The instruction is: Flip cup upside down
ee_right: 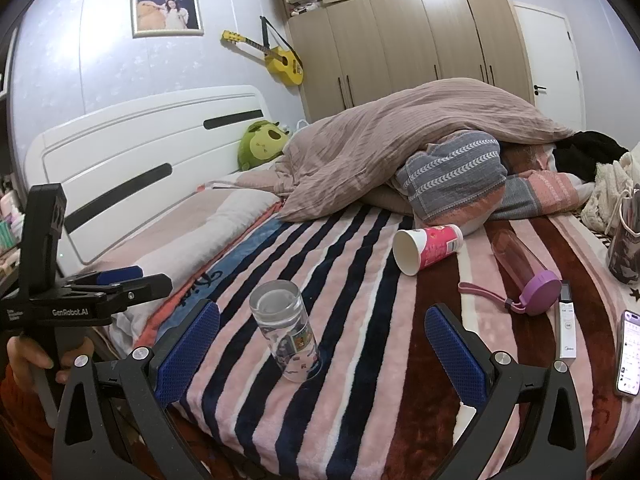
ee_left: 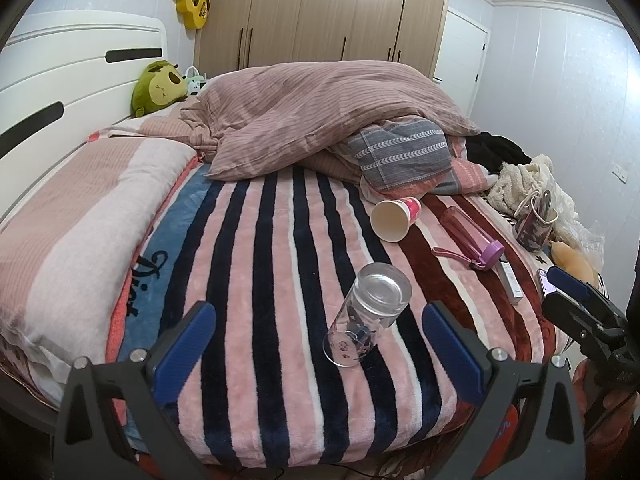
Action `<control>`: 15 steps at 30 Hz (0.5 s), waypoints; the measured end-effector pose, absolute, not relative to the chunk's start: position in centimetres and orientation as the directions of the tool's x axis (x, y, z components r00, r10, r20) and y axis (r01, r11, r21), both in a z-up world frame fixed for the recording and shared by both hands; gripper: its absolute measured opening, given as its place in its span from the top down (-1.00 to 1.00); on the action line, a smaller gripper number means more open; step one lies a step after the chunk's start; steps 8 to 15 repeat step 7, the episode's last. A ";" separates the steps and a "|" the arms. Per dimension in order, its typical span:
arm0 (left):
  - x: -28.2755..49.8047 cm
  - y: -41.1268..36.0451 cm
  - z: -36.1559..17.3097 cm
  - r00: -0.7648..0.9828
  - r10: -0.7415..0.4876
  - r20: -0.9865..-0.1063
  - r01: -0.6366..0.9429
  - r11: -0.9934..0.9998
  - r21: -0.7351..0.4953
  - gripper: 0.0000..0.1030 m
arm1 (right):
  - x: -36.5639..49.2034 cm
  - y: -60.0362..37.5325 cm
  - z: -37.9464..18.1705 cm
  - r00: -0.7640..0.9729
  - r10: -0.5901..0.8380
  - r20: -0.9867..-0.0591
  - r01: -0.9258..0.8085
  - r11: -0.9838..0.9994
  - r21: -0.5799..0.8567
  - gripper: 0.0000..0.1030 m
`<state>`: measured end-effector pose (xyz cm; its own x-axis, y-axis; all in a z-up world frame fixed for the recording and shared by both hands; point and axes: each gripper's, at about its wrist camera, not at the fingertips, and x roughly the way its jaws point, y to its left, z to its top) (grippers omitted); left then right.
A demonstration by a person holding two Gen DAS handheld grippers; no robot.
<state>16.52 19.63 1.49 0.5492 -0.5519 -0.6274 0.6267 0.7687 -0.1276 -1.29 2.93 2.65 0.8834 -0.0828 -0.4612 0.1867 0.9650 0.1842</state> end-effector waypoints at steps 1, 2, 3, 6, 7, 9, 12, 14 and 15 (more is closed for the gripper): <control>16.5 19.6 1.5 0.549 -0.552 -0.628 0.627 0.769 -0.127 -0.99 | -1.3 3.0 2.7 0.883 -0.083 -0.462 0.187 0.965 0.183 -1.00; 16.5 19.6 1.5 0.550 -0.551 -0.627 0.627 0.769 -0.127 -0.99 | -1.3 2.9 2.6 0.883 -0.082 -0.461 0.187 0.965 0.185 -1.00; 16.5 19.7 1.5 0.550 -0.551 -0.628 0.628 0.769 -0.124 -0.99 | -1.3 2.9 2.6 0.883 -0.082 -0.461 0.186 0.965 0.186 -1.00; 16.5 19.6 1.6 0.550 -0.553 -0.626 0.629 0.767 -0.125 -0.99 | -1.3 2.8 2.6 0.883 -0.081 -0.462 0.186 0.964 0.188 -1.00; 16.5 19.7 1.7 0.550 -0.551 -0.627 0.628 0.768 -0.124 -0.99 | -1.3 2.8 2.6 0.884 -0.081 -0.461 0.186 0.965 0.187 -1.00; 16.5 19.7 1.7 0.550 -0.551 -0.627 0.628 0.768 -0.124 -0.99 | -1.3 2.8 2.6 0.884 -0.081 -0.461 0.186 0.965 0.187 -1.00; 16.5 19.7 1.7 0.550 -0.551 -0.627 0.628 0.768 -0.124 -0.99 | -1.3 2.8 2.6 0.884 -0.081 -0.461 0.186 0.965 0.187 -1.00; 16.5 19.7 1.7 0.550 -0.551 -0.627 0.628 0.768 -0.124 -0.99 | -1.3 2.8 2.6 0.884 -0.081 -0.461 0.186 0.965 0.187 -1.00; 16.5 19.7 1.7 0.550 -0.551 -0.627 0.628 0.768 -0.124 -0.99 | -1.3 2.8 2.6 0.884 -0.081 -0.461 0.186 0.965 0.187 -1.00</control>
